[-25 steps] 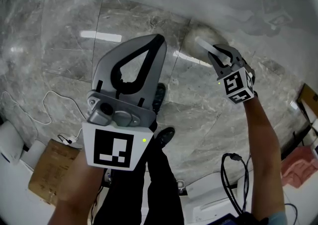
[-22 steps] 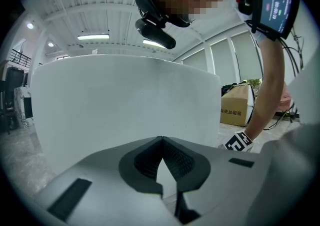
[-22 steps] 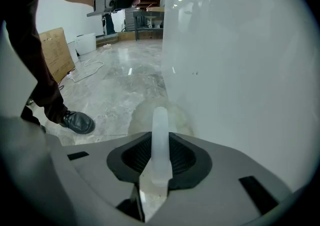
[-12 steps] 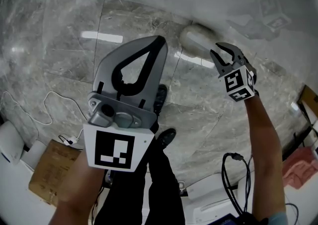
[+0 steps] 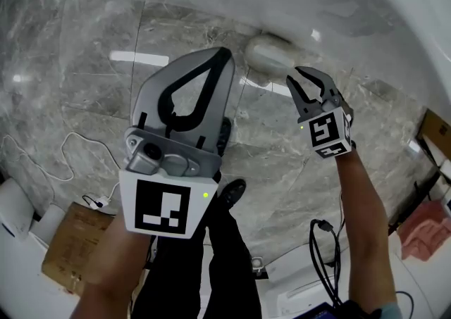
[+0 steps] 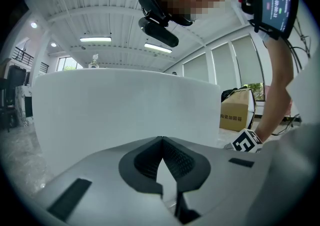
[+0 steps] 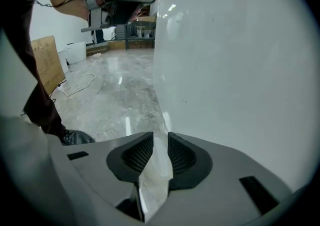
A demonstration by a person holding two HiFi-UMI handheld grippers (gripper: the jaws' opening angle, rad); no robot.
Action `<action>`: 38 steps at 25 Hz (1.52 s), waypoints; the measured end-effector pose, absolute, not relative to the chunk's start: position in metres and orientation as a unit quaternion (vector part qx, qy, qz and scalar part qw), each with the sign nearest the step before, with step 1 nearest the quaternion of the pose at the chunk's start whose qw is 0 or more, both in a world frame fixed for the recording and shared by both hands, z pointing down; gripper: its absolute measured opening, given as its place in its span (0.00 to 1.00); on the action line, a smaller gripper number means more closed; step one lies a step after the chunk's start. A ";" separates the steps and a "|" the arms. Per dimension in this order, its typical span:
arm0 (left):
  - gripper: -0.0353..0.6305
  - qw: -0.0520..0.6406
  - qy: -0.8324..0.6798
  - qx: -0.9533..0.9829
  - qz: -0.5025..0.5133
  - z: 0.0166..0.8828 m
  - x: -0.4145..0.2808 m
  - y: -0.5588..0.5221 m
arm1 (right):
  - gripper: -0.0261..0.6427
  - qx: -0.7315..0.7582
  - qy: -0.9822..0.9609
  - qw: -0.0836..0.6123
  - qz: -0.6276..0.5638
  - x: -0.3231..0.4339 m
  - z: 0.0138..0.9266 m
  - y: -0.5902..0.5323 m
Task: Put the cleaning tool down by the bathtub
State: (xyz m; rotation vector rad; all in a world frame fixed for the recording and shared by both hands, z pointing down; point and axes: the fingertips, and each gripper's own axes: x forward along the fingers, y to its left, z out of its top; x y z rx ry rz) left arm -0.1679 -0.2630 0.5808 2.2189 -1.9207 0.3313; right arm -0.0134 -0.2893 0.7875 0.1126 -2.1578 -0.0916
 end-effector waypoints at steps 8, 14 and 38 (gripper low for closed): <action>0.08 0.097 -0.655 0.744 0.089 0.534 -0.158 -0.259 | 0.16 0.131 -0.927 0.352 -0.020 -0.054 0.664 -0.274; 0.08 0.090 -0.656 0.746 0.068 0.480 -0.142 -0.260 | 0.13 0.236 -0.946 0.218 0.053 -0.074 0.553 -0.261; 0.08 0.035 -0.662 0.748 0.031 0.378 -0.086 -0.254 | 0.06 0.365 -0.924 0.105 0.036 -0.018 0.402 -0.268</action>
